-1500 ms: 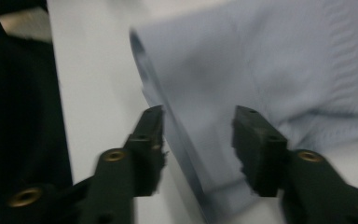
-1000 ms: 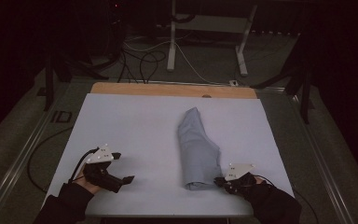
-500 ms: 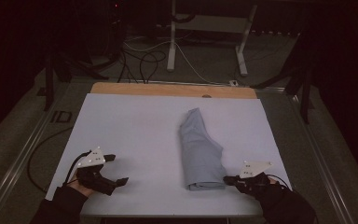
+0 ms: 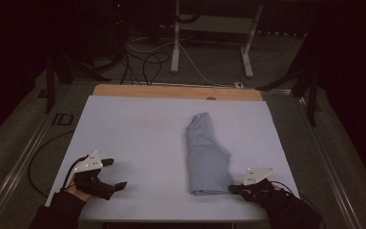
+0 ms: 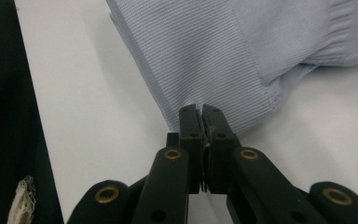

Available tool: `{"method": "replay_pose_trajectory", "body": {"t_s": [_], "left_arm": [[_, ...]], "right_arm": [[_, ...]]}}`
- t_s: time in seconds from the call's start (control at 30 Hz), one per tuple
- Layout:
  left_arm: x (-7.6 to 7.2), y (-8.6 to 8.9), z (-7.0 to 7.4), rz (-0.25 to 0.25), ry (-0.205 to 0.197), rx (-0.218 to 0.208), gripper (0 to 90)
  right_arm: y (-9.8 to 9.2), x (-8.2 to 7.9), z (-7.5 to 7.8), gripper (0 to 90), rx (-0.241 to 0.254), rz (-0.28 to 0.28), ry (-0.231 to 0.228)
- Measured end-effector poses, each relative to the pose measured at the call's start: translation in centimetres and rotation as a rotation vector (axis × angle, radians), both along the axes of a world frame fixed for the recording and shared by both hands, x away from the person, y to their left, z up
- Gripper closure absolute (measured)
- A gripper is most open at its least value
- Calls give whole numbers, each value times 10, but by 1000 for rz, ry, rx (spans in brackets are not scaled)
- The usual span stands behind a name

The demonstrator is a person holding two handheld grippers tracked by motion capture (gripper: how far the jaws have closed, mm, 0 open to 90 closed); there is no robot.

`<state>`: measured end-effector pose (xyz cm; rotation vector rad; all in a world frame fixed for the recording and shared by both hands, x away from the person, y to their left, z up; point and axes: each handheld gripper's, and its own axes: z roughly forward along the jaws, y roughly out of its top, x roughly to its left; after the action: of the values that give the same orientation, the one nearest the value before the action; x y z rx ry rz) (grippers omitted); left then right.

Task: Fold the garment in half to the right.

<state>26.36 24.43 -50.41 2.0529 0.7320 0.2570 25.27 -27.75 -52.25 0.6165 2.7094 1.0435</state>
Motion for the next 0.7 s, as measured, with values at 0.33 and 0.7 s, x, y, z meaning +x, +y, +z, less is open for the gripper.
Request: {"method": "replay_pose_trajectory", "body": {"t_s": [0.33, 0.7], "left_arm": [[-2, 5, -2, -3, -3, -13, 6], [-2, 4, -3, -18, -1, -16, 6]], "right_arm": [[-1, 2, -5, 865, 3, 3, 9], [0, 4, 4, 634, 62, 21, 14]]}}
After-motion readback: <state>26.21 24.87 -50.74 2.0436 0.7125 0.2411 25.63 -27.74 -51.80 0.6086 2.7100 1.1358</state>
